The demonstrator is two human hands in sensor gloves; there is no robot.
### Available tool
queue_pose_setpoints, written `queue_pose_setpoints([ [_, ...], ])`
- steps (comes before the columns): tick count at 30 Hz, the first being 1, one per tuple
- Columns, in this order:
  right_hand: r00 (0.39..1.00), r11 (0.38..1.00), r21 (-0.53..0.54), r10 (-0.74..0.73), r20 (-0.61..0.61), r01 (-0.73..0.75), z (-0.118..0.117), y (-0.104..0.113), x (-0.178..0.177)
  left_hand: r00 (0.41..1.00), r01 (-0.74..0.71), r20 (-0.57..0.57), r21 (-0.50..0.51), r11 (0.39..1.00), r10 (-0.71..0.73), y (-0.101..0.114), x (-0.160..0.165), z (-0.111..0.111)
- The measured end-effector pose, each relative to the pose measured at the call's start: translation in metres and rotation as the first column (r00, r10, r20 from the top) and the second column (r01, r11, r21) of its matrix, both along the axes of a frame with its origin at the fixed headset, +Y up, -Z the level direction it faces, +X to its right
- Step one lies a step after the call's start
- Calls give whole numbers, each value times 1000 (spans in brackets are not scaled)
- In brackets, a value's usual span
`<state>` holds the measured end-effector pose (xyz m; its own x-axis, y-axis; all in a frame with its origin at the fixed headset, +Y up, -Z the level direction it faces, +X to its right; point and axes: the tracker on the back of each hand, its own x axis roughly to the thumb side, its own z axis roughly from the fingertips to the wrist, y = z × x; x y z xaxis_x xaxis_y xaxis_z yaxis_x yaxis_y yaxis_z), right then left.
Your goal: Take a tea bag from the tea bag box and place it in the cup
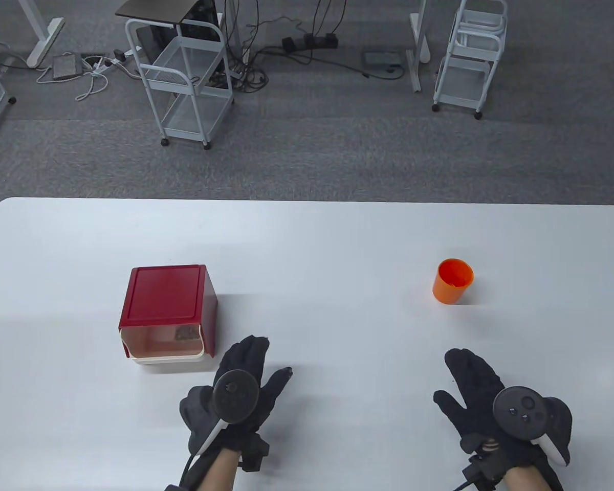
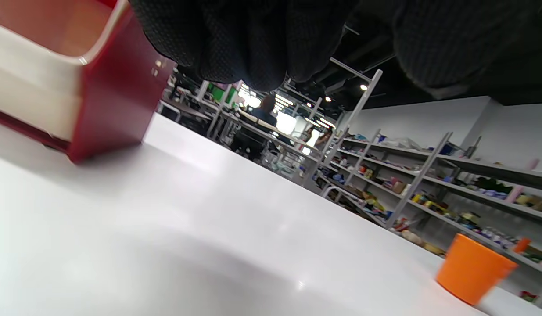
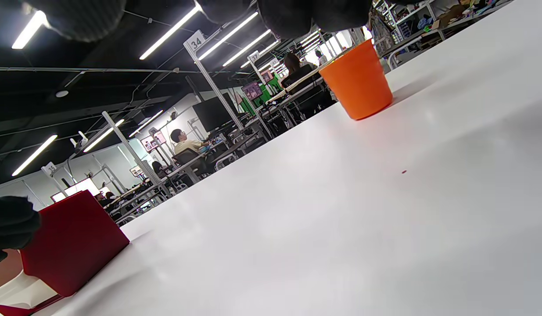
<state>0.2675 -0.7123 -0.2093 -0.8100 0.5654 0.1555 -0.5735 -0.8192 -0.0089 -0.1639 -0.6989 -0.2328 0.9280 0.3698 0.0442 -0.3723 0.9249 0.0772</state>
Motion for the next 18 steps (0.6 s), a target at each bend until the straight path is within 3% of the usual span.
queue_pose_setpoints([
  [4,1000,1000,4,-3,2,3,0,1,1,992,114,-55,7,994,-113,8,-18,-2],
  [9,1000,1000,5,-5,2,5,0,1,2,949,285,-121,-54,957,-290,11,-48,-2],
  [18,1000,1000,-9,0,11,0,0,1,3,863,439,-173,-208,874,-475,-2,-81,-21],
])
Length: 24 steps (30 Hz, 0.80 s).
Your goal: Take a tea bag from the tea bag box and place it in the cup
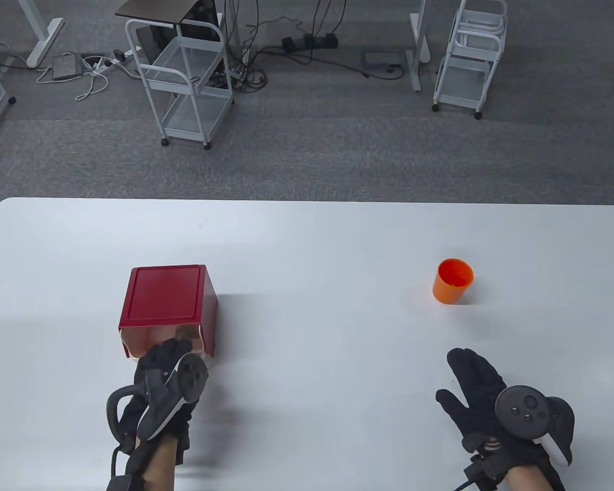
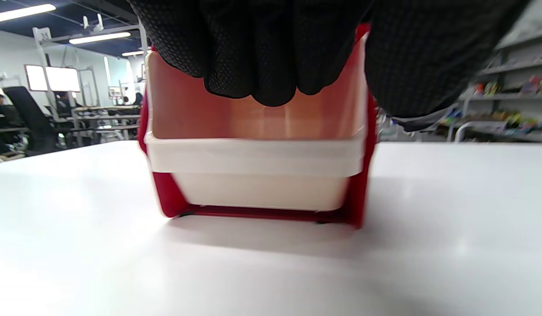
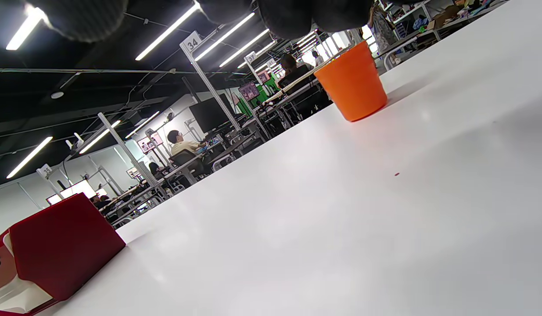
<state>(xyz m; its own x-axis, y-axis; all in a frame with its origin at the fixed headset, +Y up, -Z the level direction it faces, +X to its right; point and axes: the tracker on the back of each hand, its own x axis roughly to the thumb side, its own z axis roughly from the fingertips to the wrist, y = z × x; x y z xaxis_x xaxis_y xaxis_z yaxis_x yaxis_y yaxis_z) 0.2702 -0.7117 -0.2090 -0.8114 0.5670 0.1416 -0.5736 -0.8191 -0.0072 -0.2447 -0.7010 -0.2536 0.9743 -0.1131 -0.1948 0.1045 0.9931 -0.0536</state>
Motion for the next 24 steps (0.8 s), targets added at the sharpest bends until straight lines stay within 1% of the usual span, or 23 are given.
queue_pose_setpoints([
  [4,1000,1000,-10,0,8,1,0,0,1,997,66,-33,-66,996,-68,-11,-3,-16],
  [8,1000,1000,-16,-1,12,1,0,0,2,992,109,-47,-99,989,-115,-20,-2,-25],
  [11,1000,1000,-19,-3,15,3,-1,0,3,990,115,-69,-124,986,-124,-27,-1,-30],
  [13,1000,1000,-21,-3,16,3,-1,0,3,989,115,-80,-112,987,-124,-30,-1,-32],
  [15,1000,1000,-22,-4,17,4,-1,0,3,987,145,-61,-97,985,-151,-31,0,-34],
  [24,1000,1000,-24,-9,17,9,-2,1,4,987,147,-48,-89,985,-152,-31,-1,-33],
])
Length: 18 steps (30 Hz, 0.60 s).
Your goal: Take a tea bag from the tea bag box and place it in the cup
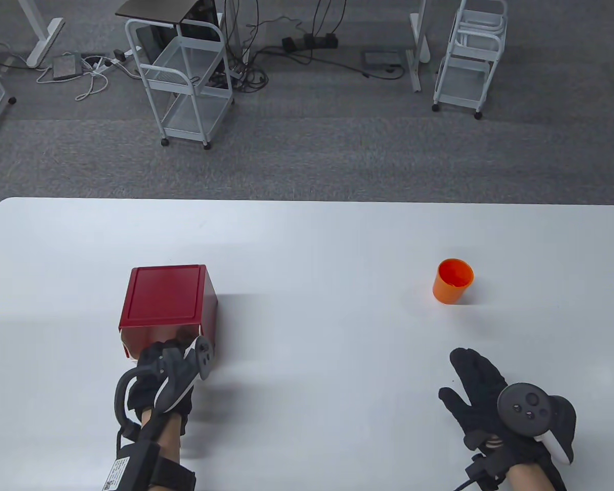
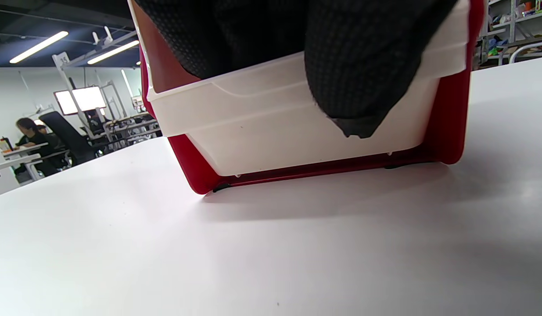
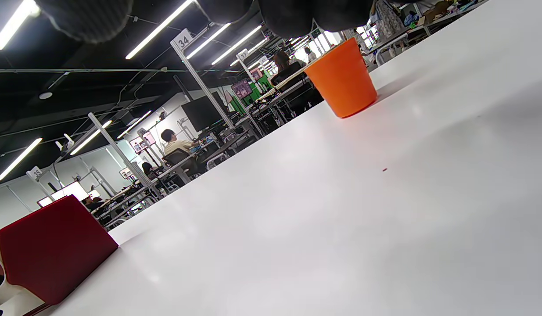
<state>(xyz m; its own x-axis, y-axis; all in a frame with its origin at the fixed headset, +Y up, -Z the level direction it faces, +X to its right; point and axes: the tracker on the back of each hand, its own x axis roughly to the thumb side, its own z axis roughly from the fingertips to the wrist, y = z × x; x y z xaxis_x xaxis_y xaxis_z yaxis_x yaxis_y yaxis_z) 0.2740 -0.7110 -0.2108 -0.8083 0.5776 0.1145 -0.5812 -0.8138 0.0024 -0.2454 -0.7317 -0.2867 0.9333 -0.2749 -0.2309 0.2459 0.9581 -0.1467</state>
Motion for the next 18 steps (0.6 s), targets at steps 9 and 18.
queue_pose_setpoints([
  [9,1000,1000,2,-1,2,1,0,0,1,999,-24,38,-11,1000,25,3,-2,8],
  [18,1000,1000,1,2,0,-2,0,-1,0,996,-43,72,-27,999,45,5,-5,17],
])
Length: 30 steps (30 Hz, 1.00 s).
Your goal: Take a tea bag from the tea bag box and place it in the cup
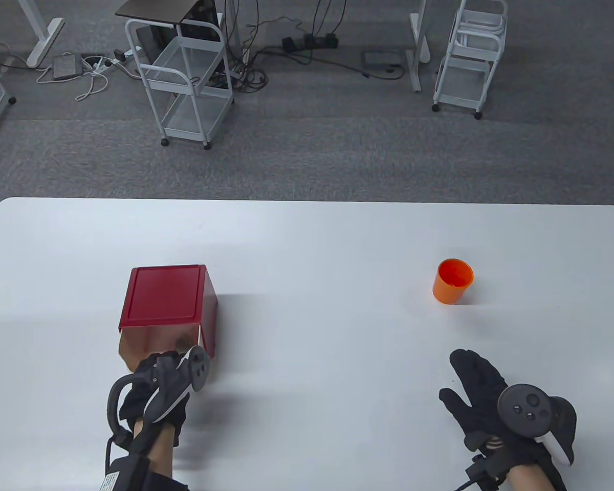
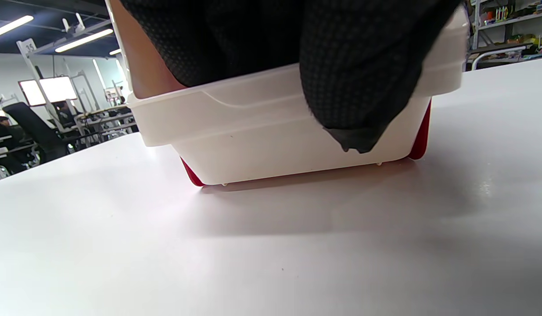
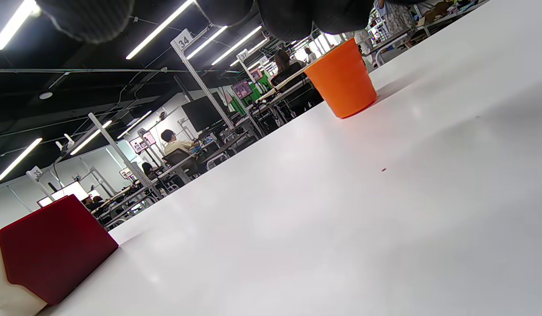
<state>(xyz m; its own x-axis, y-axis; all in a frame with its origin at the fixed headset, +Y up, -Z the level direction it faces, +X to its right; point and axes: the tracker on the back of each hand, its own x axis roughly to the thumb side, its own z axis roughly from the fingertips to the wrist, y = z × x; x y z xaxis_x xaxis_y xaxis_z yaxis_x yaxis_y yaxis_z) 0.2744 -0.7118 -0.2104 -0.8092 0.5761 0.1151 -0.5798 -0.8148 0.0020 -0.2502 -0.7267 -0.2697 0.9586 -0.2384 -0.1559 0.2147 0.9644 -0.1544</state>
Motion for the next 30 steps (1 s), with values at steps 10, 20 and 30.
queue_pose_setpoints([
  [10,1000,1000,0,3,-5,-3,0,-1,-1,999,-38,29,-14,999,38,2,-4,10],
  [20,1000,1000,5,5,-10,-5,1,-2,-2,996,-74,37,-24,997,75,3,-7,19],
  [30,1000,1000,7,7,-14,-7,1,-2,-3,995,-88,51,-48,995,91,6,-8,26],
])
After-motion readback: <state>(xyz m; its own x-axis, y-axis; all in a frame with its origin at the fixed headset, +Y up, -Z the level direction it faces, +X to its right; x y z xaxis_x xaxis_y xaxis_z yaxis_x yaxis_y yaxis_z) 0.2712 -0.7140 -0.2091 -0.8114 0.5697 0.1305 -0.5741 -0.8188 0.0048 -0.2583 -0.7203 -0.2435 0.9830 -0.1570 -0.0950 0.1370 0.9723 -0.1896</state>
